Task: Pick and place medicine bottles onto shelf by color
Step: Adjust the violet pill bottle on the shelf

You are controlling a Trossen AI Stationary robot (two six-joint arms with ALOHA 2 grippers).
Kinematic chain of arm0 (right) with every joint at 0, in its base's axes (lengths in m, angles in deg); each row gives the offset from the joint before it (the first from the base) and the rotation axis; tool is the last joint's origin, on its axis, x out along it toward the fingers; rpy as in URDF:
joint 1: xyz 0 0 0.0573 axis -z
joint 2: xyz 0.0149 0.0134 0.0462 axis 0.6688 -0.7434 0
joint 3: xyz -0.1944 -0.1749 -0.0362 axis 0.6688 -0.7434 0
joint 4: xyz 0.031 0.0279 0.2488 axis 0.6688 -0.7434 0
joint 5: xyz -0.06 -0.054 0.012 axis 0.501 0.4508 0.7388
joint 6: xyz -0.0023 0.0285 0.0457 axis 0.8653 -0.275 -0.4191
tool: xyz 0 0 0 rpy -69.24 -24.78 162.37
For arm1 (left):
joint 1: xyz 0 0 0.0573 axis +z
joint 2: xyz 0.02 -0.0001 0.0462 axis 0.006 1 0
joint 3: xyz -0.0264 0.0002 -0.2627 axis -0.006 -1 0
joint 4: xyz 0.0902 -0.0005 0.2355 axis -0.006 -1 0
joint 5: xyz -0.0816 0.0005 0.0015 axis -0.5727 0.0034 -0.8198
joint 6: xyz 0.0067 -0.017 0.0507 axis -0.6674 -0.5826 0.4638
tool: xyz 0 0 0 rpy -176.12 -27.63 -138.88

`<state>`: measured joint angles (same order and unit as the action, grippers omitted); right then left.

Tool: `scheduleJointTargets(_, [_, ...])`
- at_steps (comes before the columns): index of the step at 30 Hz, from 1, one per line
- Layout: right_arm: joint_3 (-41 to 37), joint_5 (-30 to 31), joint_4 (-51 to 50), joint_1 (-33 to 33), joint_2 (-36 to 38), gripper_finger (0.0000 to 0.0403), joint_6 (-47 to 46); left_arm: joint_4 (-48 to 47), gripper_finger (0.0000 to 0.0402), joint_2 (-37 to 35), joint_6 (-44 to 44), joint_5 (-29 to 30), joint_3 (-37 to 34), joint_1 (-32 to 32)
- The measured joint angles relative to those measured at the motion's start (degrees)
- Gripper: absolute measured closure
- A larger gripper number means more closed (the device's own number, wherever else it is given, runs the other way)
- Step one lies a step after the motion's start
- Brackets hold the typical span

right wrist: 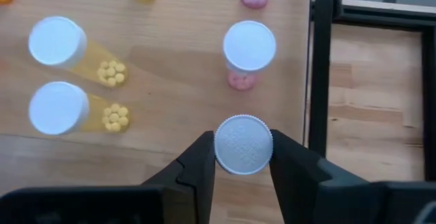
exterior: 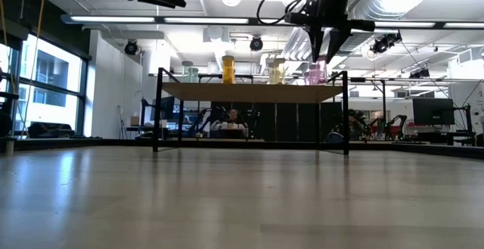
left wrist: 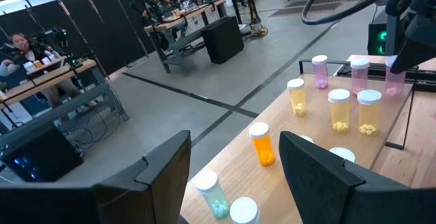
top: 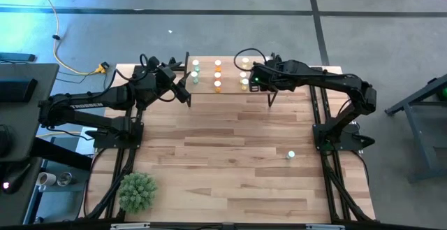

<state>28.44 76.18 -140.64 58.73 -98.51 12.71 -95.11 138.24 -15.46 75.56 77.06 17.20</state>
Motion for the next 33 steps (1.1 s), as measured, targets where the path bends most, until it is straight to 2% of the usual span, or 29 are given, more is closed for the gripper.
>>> scheduleJointTargets(17, [0.0,-0.7,1.9,0.0,0.0,0.0295,6.4,0.0,0.0190,0.0,0.0,0.1,0.0,0.0])
scheduleJointTargets(33, [0.0,-0.3,1.3,0.2,-1.0,0.0295,7.1,0.0,0.0190,0.0,0.0,0.3,0.0,0.0])
